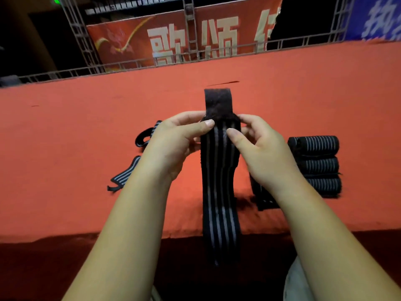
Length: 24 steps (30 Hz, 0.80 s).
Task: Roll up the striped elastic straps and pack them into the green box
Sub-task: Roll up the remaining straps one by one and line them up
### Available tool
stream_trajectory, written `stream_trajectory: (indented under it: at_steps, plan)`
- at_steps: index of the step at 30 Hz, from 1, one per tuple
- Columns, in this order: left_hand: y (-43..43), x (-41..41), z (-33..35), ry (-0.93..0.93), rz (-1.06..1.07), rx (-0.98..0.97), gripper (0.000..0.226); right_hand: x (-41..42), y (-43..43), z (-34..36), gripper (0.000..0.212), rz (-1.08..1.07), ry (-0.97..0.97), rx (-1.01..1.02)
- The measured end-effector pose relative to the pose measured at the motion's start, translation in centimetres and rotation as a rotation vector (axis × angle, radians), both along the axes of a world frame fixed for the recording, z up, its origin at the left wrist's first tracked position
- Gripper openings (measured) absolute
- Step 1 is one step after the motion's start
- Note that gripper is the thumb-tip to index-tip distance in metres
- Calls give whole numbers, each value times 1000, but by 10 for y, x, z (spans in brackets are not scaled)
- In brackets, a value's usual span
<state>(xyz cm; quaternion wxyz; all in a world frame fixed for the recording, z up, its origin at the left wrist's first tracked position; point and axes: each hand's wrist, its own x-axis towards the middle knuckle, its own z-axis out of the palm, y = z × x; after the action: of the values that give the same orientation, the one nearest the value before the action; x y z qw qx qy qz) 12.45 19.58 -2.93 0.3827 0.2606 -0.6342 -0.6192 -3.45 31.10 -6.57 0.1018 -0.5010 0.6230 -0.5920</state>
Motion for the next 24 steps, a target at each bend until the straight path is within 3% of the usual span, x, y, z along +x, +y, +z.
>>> stream_trajectory:
  at_steps: [4,13,24]
  plan:
    - [23,23,10,90,-33,-14,28,20,17,19,15,47,-64,-74]
    - [41,64,12,138,-6,64,48,53,34,30,14,182,-106,-82]
    - [41,65,-24,227,-58,164,12,49,22,2,26,338,-234,-15]
